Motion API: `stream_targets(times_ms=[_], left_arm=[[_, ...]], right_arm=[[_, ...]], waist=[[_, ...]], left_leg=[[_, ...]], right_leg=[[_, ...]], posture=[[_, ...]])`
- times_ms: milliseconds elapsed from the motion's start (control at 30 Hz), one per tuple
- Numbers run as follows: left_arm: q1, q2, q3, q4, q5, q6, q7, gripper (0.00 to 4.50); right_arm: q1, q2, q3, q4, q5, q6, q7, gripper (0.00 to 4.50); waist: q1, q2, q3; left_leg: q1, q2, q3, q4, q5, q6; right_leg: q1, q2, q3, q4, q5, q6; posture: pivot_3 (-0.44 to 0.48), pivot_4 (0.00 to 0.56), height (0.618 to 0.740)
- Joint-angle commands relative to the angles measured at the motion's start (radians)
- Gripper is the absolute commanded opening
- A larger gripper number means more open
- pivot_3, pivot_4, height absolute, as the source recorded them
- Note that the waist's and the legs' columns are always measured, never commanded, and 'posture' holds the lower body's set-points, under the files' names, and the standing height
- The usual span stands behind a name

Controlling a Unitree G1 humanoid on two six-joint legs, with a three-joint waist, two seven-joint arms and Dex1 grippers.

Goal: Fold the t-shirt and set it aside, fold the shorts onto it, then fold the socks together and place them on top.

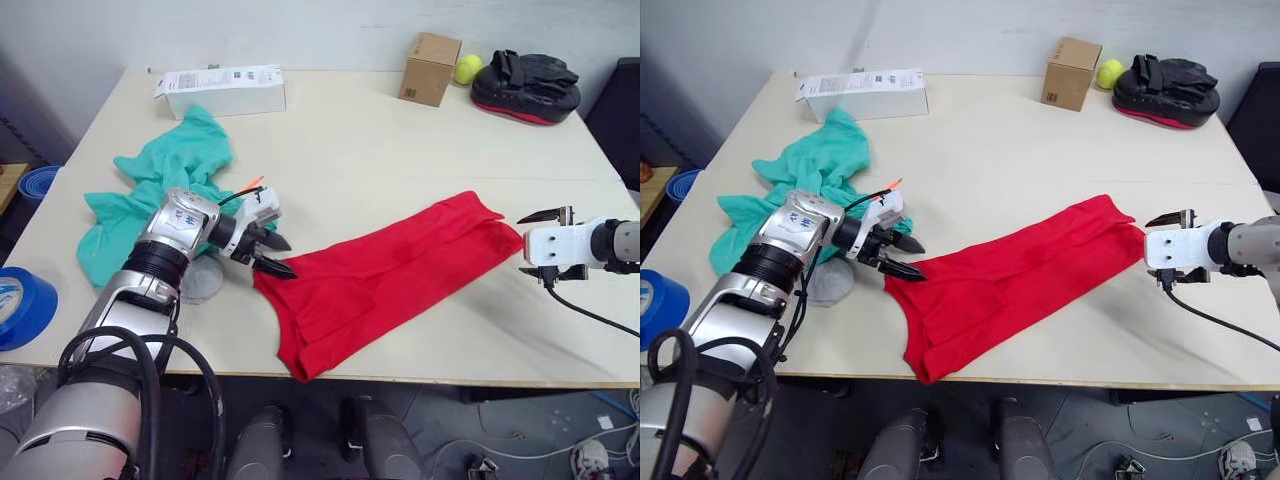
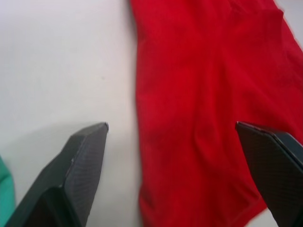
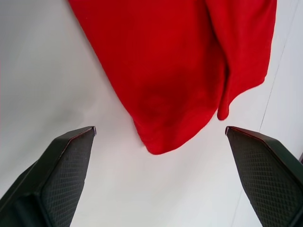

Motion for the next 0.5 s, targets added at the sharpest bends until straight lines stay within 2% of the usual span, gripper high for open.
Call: stream_targets(times_ms=[33, 67, 100, 167, 233, 333, 367, 500], left_arm=[[-0.011, -0.007, 0.006, 0.035, 0.035, -0.023, -0.012, 4.5], [-0.008, -0.009, 0.006, 0.039, 0.039, -0.023, -0.014, 4.5], [-0.006, -0.011, 0.006, 0.041, 0.043, -0.021, -0.015, 4.31], [-0.001, -0.012, 0.009, 0.039, 0.048, -0.022, -0.018, 3.91], [0.006, -0.01, 0.006, 0.027, 0.053, -0.021, -0.034, 3.33], [0.012, -0.01, 0.003, 0.01, 0.059, -0.002, -0.048, 2.45], [0.013, -0.01, 0.002, 0.006, 0.061, 0.004, -0.051, 2.45], [0.018, -0.01, 0.006, -0.01, 0.065, 0.017, -0.058, 2.45]], right_arm=[[-0.009, 0.006, -0.007, -0.016, -0.003, -0.003, -0.022, 4.48], [-0.007, 0.01, -0.001, -0.016, -0.008, -0.005, -0.024, 4.48], [-0.005, 0.015, 0.004, -0.016, -0.014, -0.006, -0.025, 4.49], [0.001, 0.021, 0.013, -0.015, -0.027, -0.012, -0.029, 4.11], [0.006, 0.028, 0.023, -0.01, -0.036, -0.019, -0.032, 3.6], [0.003, 0.038, 0.038, 0.002, -0.046, -0.022, -0.043, 2.57], [0.001, 0.042, 0.041, 0.007, -0.051, -0.022, -0.046, 2.24], [-0.005, 0.058, 0.053, 0.018, -0.065, -0.027, -0.051, 2.24]], waist=[[0.004, 0.0, 0.0], [0.004, 0.0, 0.0], [0.004, 0.0, 0.0], [0.004, 0.0, 0.0], [0.004, 0.0, 0.0], [0.005, 0.0, 0.0], [0.005, 0.0, 0.0], [0.005, 0.0, 0.0]], left_leg=[[0.0, 0.0, 0.0, 0.0, 0.0, 0.0], [0.0, 0.0, 0.0, 0.0, 0.0, 0.0], [0.0, 0.0, 0.0, 0.0, 0.0, 0.0], [0.0, 0.0, 0.0, 0.0, 0.0, 0.0], [0.0, 0.0, 0.0, 0.0, 0.0, 0.0], [0.0, 0.0, 0.0, 0.0, 0.0, 0.0], [0.0, 0.0, 0.0, 0.0, 0.0, 0.0], [0.0, 0.0, 0.0, 0.0, 0.0, 0.0]], right_leg=[[0.0, 0.0, 0.0, 0.0, 0.0, 0.0], [0.0, 0.0, 0.0, 0.0, 0.0, 0.0], [0.0, 0.0, 0.0, 0.0, 0.0, 0.0], [0.0, 0.0, 0.0, 0.0, 0.0, 0.0], [0.0, 0.0, 0.0, 0.0, 0.0, 0.0], [0.0, 0.0, 0.0, 0.0, 0.0, 0.0], [0.0, 0.0, 0.0, 0.0, 0.0, 0.0], [0.0, 0.0, 0.0, 0.0, 0.0, 0.0]], posture=[[0.0, 0.15, 0.74], [0.0, 0.15, 0.74], [0.0, 0.15, 0.74], [0.0, 0.15, 0.74], [0.0, 0.15, 0.74], [0.0, 0.15, 0.74], [0.0, 0.15, 0.74], [0.0, 0.15, 0.74]])
